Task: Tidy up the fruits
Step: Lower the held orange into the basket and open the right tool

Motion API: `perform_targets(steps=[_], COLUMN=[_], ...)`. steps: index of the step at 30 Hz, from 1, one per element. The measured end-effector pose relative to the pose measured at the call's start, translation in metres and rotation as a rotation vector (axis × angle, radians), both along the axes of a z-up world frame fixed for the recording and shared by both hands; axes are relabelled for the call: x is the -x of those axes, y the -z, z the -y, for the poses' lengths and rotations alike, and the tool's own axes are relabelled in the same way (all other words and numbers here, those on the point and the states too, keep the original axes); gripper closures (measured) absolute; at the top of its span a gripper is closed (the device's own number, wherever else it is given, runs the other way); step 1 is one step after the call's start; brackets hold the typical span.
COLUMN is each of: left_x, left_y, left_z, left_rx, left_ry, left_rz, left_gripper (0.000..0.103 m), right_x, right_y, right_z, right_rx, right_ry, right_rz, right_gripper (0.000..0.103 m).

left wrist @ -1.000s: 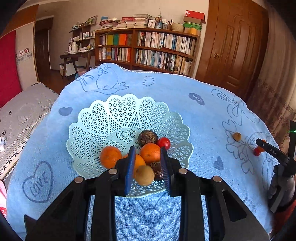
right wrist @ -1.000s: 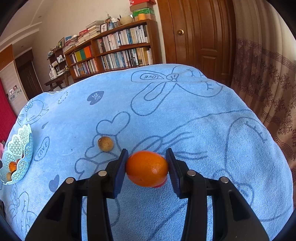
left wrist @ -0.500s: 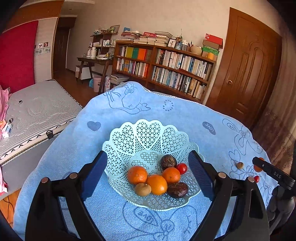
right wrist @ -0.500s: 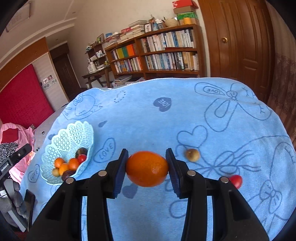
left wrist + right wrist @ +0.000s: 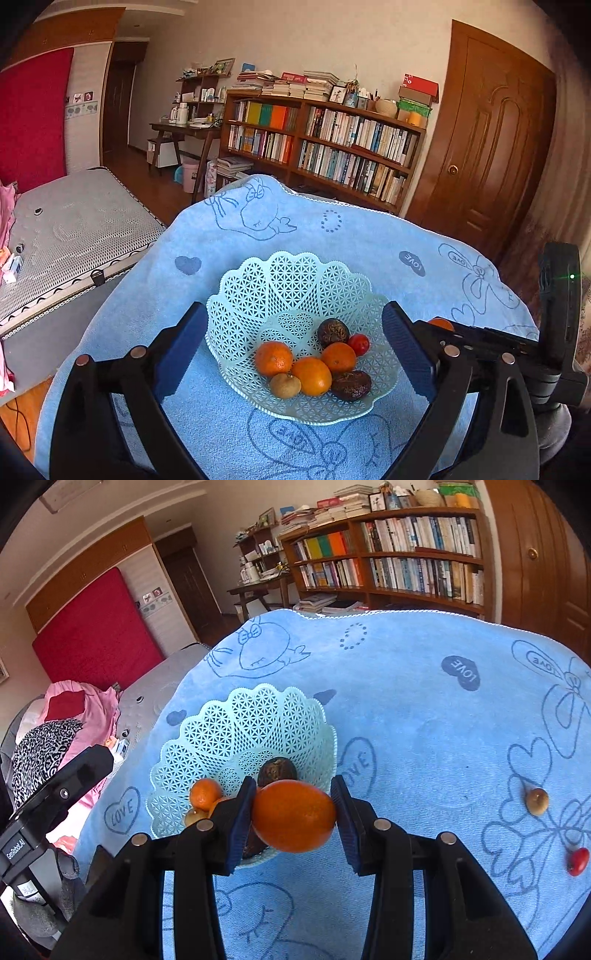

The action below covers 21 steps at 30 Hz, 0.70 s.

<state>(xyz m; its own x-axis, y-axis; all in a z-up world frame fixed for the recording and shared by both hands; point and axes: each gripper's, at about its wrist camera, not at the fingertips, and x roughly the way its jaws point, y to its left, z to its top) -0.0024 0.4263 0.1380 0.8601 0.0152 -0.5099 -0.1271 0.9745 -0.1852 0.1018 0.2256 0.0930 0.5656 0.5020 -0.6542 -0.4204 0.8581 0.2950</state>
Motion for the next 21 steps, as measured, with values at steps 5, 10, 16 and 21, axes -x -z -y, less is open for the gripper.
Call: perform_targets(steps=[5,10,16,21], left_x=[-0.001,-0.001,-0.002,-0.002], left_y=[0.001,0.001,0.002,0.003], left_z=[-0.002,-0.002,0.0,0.002], left_rx=[0.01,0.017,0.017,0.017], left_ry=[-0.002,0.0,0.004,0.011], left_rz=[-0.003,-0.006,-0.009,-0.012], left_gripper=[0.005,0.005,0.005,0.004], right_x=[-0.011,-0.01,-0.01,-0.008], right_y=[0.006,0.006,0.008,0.01], right_z=[-0.016,-0.014,0.005,0.019], right_rx=[-0.032,-0.024,-0.041,-0.026], right_ry=[-0.039,-0.025,0.026,0.062], right_rz=[-0.052,-0.036,-0.04,-0.026], right_gripper=[0.059,0.059,0.059,0.059])
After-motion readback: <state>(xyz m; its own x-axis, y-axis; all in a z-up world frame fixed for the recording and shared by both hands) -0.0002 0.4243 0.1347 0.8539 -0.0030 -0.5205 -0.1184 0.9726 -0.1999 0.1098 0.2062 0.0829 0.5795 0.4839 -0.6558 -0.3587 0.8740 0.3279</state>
